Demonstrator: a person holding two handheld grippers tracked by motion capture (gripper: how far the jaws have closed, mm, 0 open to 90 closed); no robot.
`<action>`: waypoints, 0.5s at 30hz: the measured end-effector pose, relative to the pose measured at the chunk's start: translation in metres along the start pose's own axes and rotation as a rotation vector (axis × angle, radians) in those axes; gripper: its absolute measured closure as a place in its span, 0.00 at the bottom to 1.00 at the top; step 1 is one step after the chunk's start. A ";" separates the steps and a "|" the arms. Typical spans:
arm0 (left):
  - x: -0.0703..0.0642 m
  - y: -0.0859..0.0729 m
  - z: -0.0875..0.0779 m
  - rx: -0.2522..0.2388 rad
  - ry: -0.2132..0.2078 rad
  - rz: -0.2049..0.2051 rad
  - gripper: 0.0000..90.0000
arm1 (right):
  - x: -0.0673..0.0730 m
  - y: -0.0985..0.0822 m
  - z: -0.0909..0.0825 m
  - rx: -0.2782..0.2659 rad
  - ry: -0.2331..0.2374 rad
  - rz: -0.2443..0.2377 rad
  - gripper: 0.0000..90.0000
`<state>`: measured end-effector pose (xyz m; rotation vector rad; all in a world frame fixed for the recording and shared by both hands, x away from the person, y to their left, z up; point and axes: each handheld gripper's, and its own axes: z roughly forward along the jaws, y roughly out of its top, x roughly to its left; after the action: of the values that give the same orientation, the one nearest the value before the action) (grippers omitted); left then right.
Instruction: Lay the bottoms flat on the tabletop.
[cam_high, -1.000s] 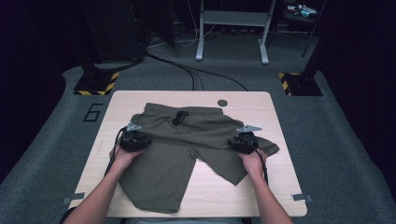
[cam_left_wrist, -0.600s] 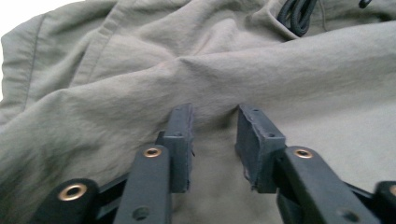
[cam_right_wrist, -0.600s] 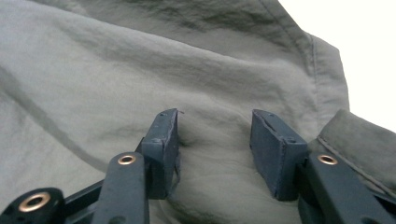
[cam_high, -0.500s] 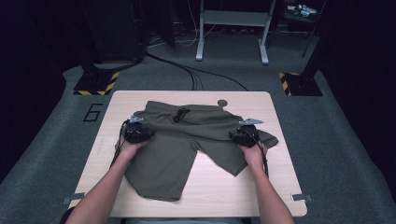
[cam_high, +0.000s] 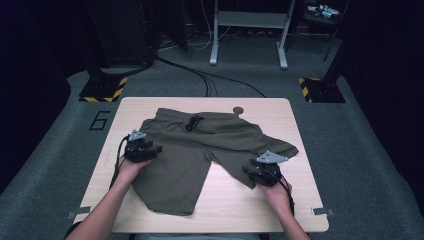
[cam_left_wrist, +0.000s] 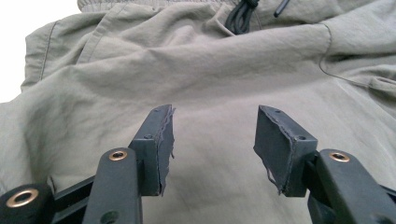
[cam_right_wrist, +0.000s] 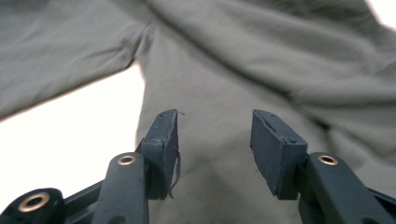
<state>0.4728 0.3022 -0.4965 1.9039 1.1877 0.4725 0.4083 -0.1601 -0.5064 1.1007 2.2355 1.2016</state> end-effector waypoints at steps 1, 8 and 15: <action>0.000 -0.001 -0.001 -0.004 0.002 0.009 0.51 | 0.001 -0.004 0.000 0.009 0.015 -0.016 0.54; 0.001 -0.008 -0.006 -0.032 0.017 0.007 0.51 | 0.012 -0.020 0.006 0.099 0.039 -0.068 0.54; 0.005 -0.006 -0.013 -0.073 0.026 -0.022 0.51 | 0.014 -0.022 0.005 0.091 0.052 -0.083 0.78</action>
<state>0.4632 0.3132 -0.4943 1.8262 1.1910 0.5225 0.3926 -0.1540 -0.5264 1.0100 2.3711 1.1170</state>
